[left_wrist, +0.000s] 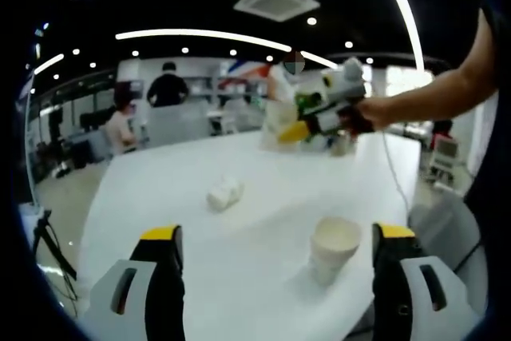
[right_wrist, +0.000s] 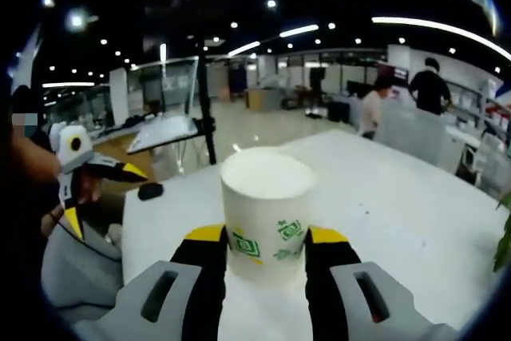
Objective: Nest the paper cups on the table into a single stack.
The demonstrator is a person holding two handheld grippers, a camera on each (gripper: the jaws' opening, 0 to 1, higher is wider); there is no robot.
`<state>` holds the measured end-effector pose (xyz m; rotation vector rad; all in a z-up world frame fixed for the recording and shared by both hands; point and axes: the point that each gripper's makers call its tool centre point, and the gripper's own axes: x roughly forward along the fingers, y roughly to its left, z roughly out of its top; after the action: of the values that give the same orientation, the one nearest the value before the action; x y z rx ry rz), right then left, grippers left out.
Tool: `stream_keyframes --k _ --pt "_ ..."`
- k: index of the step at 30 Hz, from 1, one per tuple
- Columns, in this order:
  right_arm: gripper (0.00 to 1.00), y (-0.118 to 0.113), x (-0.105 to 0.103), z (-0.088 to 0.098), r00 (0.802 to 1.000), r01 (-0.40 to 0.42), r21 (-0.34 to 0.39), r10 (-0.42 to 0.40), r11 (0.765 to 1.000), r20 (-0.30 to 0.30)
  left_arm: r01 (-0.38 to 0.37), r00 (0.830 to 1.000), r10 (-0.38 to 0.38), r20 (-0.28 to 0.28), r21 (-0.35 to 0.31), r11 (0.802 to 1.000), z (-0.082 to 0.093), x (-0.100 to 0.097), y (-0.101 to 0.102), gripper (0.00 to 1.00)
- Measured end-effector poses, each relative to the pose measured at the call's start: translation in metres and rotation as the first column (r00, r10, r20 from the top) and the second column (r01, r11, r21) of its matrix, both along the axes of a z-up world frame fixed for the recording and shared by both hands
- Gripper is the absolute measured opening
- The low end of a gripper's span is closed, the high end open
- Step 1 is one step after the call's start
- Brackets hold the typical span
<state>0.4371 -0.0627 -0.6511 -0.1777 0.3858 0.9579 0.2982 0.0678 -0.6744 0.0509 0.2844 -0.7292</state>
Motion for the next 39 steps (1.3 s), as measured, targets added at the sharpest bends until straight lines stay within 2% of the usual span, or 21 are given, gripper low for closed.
stream_keyframes --k 13,21,39 --pt "0.35 0.005 -0.031 -0.004 0.999 -0.034 -0.012 0.034 0.999 -0.019 0.003 1.0 -0.003 0.009 0.001 1.0 0.003 -0.003 -0.004 0.96" --pt "0.35 0.009 -0.045 0.0 0.999 -0.046 0.003 0.047 0.999 -0.017 0.011 1.0 -0.01 0.028 -0.009 1.0 0.013 -0.001 -0.011 0.95" --pt "0.36 0.024 -0.078 -0.016 0.995 -0.086 0.0 0.086 0.996 -0.047 0.022 0.999 -0.021 0.04 -0.026 0.999 0.021 0.0 -0.026 0.94"
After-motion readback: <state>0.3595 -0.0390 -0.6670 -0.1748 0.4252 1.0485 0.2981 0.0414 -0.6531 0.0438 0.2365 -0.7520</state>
